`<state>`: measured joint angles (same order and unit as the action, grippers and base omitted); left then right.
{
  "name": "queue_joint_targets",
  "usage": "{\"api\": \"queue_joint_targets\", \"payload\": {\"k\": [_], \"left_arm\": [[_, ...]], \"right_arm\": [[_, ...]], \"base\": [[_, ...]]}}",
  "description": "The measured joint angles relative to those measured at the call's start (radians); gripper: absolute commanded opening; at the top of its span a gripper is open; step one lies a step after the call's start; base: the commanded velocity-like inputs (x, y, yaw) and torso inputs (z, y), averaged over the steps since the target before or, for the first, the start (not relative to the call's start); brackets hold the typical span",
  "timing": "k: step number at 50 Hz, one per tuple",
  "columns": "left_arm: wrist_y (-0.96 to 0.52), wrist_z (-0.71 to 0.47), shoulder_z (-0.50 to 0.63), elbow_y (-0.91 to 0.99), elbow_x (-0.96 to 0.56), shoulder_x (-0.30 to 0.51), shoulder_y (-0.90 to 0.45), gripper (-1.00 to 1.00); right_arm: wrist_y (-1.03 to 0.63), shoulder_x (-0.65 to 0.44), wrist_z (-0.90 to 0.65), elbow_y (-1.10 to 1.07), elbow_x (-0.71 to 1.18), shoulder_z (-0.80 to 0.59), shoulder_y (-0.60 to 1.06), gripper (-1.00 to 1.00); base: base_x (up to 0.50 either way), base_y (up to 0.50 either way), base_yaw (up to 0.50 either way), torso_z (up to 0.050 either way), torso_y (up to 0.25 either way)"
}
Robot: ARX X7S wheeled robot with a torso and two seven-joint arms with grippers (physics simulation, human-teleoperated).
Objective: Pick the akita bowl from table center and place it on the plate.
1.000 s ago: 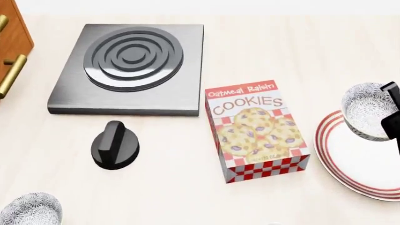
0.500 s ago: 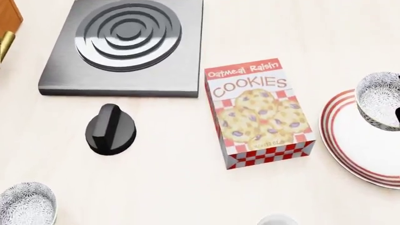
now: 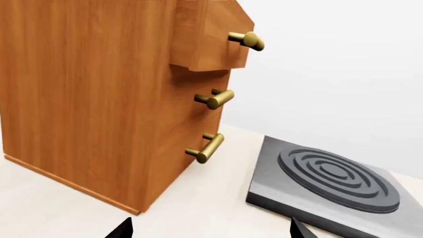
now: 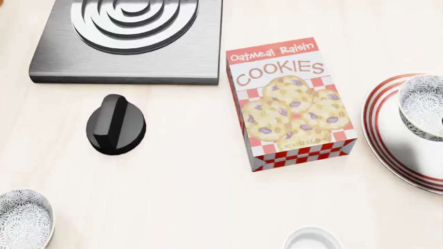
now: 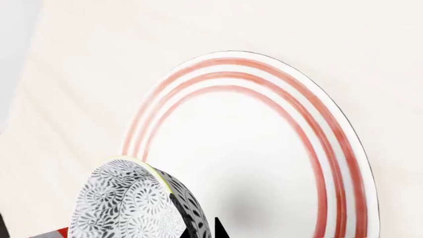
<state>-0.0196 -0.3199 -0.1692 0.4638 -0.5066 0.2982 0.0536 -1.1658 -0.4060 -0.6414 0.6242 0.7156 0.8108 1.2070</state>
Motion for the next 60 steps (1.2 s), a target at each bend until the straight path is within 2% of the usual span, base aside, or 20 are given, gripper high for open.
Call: {"api": "queue_joint_targets", "payload": {"k": [24,46,47,53,60], "left_arm": [[0.004,0.005,0.004,0.018,-0.017,0.014,0.019,1.00],[0.011,0.003,0.006,0.025,-0.023,0.021,0.031,1.00],[0.011,0.002,0.006,0.025,-0.023,0.021,0.031,1.00],[0.010,0.000,0.008,0.026,-0.024,0.023,0.031,1.00],[0.009,-0.003,0.008,0.028,-0.027,0.026,0.030,1.00]], "right_arm": [[0.195,-0.066,0.096,0.255,-0.064,-0.017,0.060,-1.00],[0.276,-0.094,0.150,0.395,-0.095,-0.033,0.081,-1.00],[0.280,-0.095,0.151,0.400,-0.097,-0.033,0.082,1.00],[0.308,-0.092,0.143,0.391,-0.087,-0.013,0.072,1.00],[0.381,-0.033,0.091,0.206,-0.028,0.093,0.008,1.00]], "base": [[0.00,0.00,0.00,0.000,0.000],[0.00,0.00,0.00,0.000,0.000],[0.00,0.00,0.00,0.000,0.000],[0.00,0.00,0.00,0.000,0.000],[0.00,0.00,0.00,0.000,0.000]]}}
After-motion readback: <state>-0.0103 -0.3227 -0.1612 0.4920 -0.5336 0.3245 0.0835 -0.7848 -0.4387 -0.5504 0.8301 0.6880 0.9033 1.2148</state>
